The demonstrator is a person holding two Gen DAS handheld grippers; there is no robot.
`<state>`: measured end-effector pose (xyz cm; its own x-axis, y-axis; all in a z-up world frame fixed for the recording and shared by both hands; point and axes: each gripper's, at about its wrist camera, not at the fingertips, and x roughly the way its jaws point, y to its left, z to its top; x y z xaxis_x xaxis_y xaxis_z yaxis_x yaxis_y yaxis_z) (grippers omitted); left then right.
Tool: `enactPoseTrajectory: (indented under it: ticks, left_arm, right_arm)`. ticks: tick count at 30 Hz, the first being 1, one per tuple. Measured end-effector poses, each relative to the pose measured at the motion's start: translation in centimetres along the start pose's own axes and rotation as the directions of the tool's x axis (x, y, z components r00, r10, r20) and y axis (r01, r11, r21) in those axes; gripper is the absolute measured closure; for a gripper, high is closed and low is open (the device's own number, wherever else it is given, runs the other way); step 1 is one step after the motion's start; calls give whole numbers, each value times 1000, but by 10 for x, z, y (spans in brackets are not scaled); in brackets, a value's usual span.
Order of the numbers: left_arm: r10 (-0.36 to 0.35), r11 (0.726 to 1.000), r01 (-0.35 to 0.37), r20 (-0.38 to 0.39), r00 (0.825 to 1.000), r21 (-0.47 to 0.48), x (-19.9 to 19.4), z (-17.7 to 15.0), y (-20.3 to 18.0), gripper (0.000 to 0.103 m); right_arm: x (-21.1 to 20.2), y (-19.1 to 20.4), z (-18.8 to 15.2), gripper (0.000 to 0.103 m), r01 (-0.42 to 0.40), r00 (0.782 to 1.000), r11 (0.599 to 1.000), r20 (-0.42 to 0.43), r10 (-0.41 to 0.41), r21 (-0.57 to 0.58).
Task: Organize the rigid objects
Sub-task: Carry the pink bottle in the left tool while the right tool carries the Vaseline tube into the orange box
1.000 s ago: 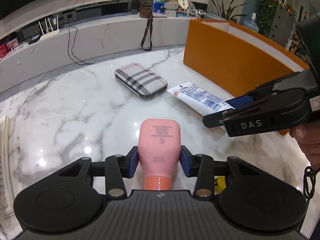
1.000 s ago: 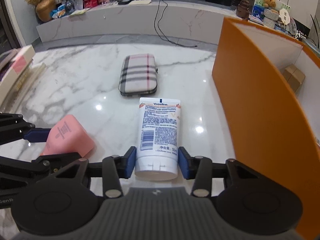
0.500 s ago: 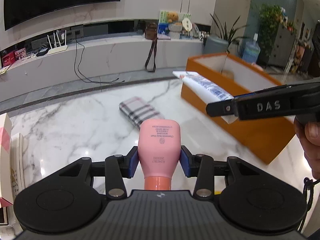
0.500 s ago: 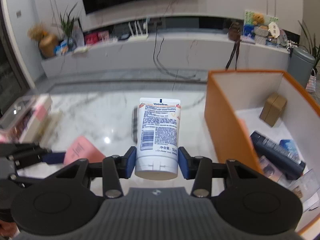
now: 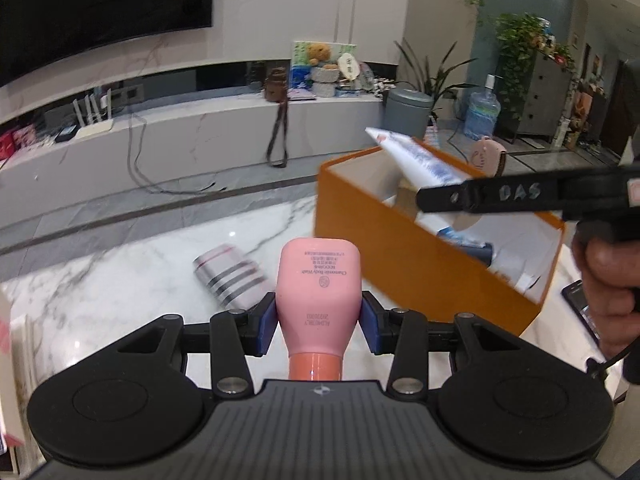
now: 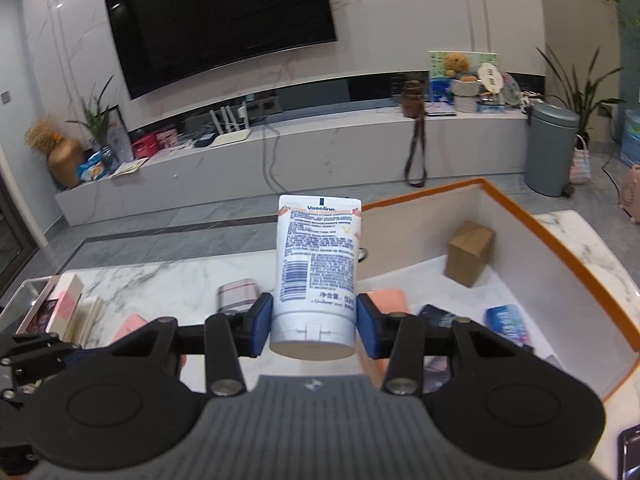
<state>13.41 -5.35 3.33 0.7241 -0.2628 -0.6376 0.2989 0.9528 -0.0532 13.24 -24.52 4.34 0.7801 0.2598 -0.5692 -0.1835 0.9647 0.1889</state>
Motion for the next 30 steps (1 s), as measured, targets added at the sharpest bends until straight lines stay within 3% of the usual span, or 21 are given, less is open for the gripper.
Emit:
enactPoseTrajectory:
  ticks: [7, 18, 30]
  left_arm:
    - [-42, 998, 42, 6, 999, 49, 20, 33, -35, 54]
    - [-90, 987, 90, -8, 996, 129, 61, 72, -82, 54]
    - [-100, 973, 109, -55, 994, 203, 102, 90, -109, 54]
  right_arm:
    - [-6, -57, 5, 57, 59, 998, 994, 7, -60, 91]
    - [1, -119, 7, 57, 124, 991, 991, -66, -120, 59]
    - [9, -157, 6, 57, 174, 982, 981, -85, -167, 86]
